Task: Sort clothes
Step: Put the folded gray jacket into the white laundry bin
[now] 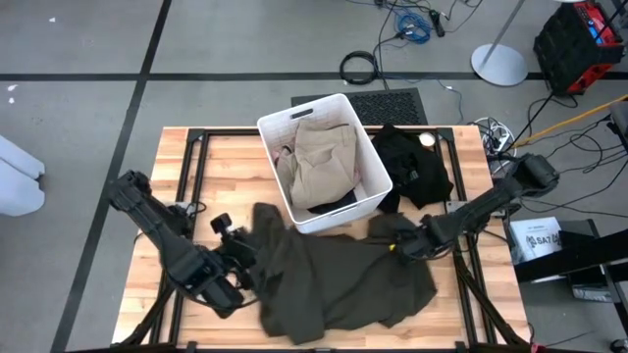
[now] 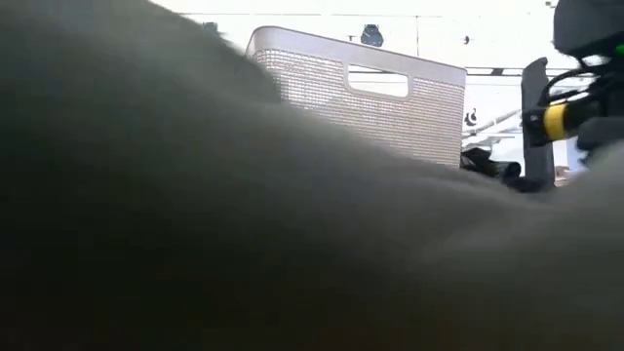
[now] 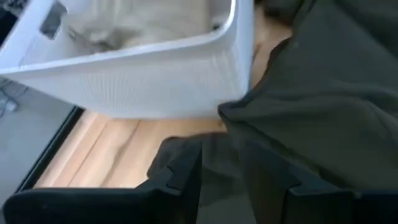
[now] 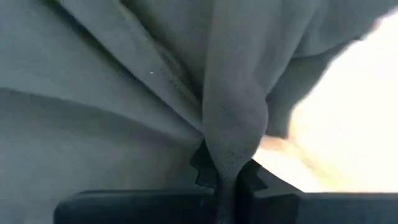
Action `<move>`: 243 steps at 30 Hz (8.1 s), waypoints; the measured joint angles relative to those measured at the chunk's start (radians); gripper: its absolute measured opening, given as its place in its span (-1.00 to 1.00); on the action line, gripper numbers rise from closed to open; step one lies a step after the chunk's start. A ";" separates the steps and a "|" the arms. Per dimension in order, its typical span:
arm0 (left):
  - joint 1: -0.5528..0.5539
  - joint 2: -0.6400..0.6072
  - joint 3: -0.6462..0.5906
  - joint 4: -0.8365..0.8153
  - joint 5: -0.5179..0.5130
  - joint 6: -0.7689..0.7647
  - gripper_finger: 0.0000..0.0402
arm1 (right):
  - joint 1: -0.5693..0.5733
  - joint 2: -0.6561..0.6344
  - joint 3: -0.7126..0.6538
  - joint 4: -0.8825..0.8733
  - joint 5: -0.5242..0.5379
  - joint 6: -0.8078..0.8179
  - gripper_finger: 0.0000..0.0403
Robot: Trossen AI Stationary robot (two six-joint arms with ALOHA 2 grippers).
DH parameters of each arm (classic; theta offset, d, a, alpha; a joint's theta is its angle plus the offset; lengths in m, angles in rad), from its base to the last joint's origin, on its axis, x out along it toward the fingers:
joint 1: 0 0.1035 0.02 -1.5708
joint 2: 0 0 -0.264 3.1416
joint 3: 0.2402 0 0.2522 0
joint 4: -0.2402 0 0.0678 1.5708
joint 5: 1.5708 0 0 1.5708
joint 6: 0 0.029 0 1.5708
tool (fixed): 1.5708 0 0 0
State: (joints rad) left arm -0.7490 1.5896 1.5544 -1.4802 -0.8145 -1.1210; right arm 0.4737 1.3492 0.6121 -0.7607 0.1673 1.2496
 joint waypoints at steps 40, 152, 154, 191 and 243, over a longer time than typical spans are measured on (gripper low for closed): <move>-0.147 -0.061 0.003 0.049 -0.240 -0.051 -0.42 | -0.102 0.265 0.746 0.751 -0.089 -0.667 -1.00; 0.282 0.068 -0.176 0.474 0.596 0.490 0.26 | 0.274 0.395 1.129 -0.316 0.484 -0.401 0.25; 0.283 0.068 -0.197 0.501 0.606 0.503 0.26 | 0.275 0.395 1.129 -0.316 0.483 -0.400 0.25; 0.292 0.269 -0.639 1.158 0.592 0.379 0.24 | 0.223 0.410 1.093 -0.338 0.455 -0.404 0.25; 0.195 -0.391 -0.654 1.198 0.382 0.406 -0.81 | 0.220 0.409 1.090 -0.344 0.453 -0.409 0.25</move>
State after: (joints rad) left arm -0.5540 1.1981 0.9005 -0.2823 -0.4328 -0.7152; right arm 0.6933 1.7580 1.7020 -1.1046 0.6200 0.8410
